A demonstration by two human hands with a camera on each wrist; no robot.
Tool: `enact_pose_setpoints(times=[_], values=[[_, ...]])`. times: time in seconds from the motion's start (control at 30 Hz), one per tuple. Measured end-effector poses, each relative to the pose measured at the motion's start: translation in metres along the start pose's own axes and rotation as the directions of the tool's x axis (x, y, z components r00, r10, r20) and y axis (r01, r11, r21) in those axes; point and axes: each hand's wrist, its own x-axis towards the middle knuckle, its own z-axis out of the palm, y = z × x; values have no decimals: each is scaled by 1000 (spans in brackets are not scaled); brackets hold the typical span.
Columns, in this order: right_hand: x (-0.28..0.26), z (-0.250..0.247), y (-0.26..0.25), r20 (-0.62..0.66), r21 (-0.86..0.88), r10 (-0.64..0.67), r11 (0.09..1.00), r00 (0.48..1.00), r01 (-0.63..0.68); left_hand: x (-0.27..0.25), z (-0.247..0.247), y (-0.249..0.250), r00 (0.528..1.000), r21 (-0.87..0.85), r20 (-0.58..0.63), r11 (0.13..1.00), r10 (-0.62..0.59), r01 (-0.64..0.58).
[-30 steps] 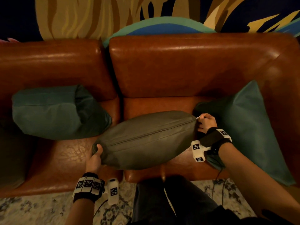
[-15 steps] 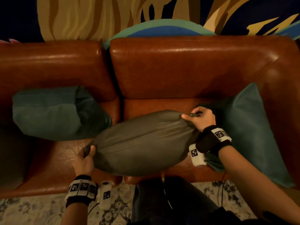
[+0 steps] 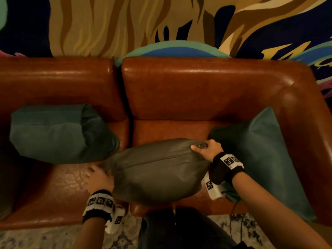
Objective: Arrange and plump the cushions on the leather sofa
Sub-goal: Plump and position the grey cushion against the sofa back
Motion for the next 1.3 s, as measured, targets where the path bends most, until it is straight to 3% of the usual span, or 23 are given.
enact_pose_setpoints(times=[0.03,0.1,0.17,0.23,0.33,0.4,0.5,0.63,0.7,0.77,0.83,0.87,0.9,0.93,0.97,1.0,1.07,1.17,1.3], values=[[-8,4,-9,39,41,-33,999,999,31,-11,-2,9,1000,91,25,996,17,-19],[-32,7,-35,143,191,-99,979,985,71,-38,-7,30,973,232,194,958,124,-168],[-57,7,-65,194,263,-175,957,965,121,-68,-9,50,869,165,404,912,286,-376],[-81,6,-93,202,243,-249,950,947,198,-94,-12,61,745,-28,503,870,437,-492],[-113,8,-123,183,192,-435,895,882,402,-111,-19,67,613,-235,432,739,662,-632],[-125,14,-134,197,120,-501,865,843,486,-109,-18,65,566,-421,344,662,749,-620],[-119,36,-131,205,50,-547,834,812,549,-103,-5,64,641,-643,212,599,738,-477],[-95,67,-102,161,0,-530,843,832,537,-99,19,74,794,-514,58,700,605,-496],[-79,70,-80,70,-282,-588,763,806,582,-88,21,79,852,-491,-9,740,523,-459],[-59,53,-55,-17,-517,-616,680,788,520,-77,15,85,887,-480,-41,769,461,-422],[-26,22,-19,-133,-535,-463,778,876,330,-68,8,86,896,-500,-12,773,445,-390],[-10,3,0,-210,-460,-270,875,940,149,-66,6,84,900,-525,13,770,435,-364],[5,-16,18,-253,-326,-28,944,967,-58,-63,5,80,905,-540,31,769,425,-342],[15,-32,30,-237,-184,175,958,956,-221,-58,8,75,909,-547,31,768,417,-333],[19,-45,35,-179,-43,275,957,945,-287,-53,11,68,915,-525,36,787,402,-325],[22,-52,36,-136,111,272,960,953,-259,-50,14,62,922,-489,29,810,387,-325],[18,-53,22,-214,324,150,943,965,-75,-51,15,60,944,-481,-58,820,324,-310],[9,-43,-1,-367,283,-2,952,930,113,-61,6,82,954,-519,-243,807,175,-281],[-2,-42,-15,-367,174,-195,946,910,273,-40,-4,81,904,-627,-424,739,-57,-247]])
